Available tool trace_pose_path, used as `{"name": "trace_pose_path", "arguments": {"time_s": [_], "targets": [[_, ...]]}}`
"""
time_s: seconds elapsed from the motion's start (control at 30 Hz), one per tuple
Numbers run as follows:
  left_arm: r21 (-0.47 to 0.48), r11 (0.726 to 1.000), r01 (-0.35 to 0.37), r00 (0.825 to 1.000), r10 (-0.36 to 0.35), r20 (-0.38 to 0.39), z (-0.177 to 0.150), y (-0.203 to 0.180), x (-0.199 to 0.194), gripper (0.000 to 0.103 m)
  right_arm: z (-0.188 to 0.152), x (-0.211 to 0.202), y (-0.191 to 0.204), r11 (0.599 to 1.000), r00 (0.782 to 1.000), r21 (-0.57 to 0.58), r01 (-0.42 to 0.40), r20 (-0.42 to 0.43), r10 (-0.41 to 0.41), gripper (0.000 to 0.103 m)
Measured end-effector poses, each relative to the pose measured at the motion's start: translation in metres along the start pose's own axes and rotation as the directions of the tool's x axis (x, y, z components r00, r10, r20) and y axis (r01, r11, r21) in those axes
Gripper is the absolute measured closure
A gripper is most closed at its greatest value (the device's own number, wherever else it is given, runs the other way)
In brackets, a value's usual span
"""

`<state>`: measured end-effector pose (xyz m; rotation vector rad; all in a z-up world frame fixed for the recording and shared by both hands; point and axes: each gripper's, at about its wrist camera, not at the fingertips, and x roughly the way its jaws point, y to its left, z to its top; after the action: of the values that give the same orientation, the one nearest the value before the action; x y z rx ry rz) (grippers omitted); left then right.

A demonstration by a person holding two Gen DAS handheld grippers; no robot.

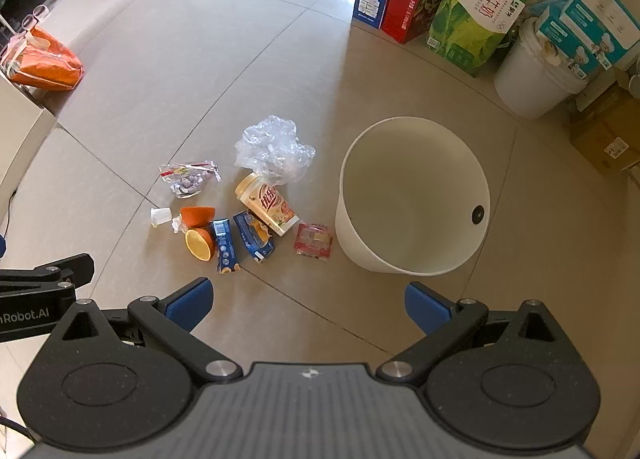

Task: Collect trash
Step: 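Move both tools toward the trash pile beside the white bin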

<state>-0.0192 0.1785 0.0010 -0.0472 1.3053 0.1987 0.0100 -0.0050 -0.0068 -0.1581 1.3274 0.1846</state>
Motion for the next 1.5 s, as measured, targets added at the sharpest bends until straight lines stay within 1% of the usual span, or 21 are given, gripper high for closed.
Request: {"name": "trace_pose_path", "arguments": {"time_s": [0.4,0.7,0.9,1.03,1.1,1.37,1.5], "targets": [[-0.017,1.0,-0.006,1.0,0.006,0.0,0.0,-0.004,0.001,0.001,0.001,0.002,-0.004,1.0,1.0,-0.013,-0.011,0.001,0.011,0.0],[0.004,1.0,0.012,1.0,-0.012,-0.002,0.008,-0.006,0.015,0.001,0.009,0.008,-0.002,1.0,1.0,-0.02,0.009,0.001,-0.009,0.0],[0.029,1.0,0.013,1.0,-0.013,-0.002,0.018,-0.001,0.029,0.001,0.017,0.017,0.005,1.0,1.0,-0.002,0.027,-0.011,-0.027,0.0],[0.044,0.998,0.035,0.999,-0.035,-0.013,0.028,0.005,0.037,0.001,0.022,0.023,0.01,0.999,0.999,0.017,0.043,-0.028,-0.042,0.0],[0.063,0.997,0.034,0.999,-0.034,-0.008,0.034,0.006,0.042,0.001,0.026,0.024,0.013,0.999,0.999,0.032,0.043,-0.032,-0.042,0.0],[0.123,0.991,0.053,0.998,-0.054,0.009,0.055,0.013,0.052,0.001,0.043,0.03,0.022,0.995,0.998,0.08,0.059,-0.014,-0.058,0.0],[0.151,0.988,0.038,0.999,-0.041,0.021,0.06,0.009,0.061,0.001,0.049,0.038,0.023,0.995,0.998,0.084,0.057,-0.008,-0.056,0.0]]}}
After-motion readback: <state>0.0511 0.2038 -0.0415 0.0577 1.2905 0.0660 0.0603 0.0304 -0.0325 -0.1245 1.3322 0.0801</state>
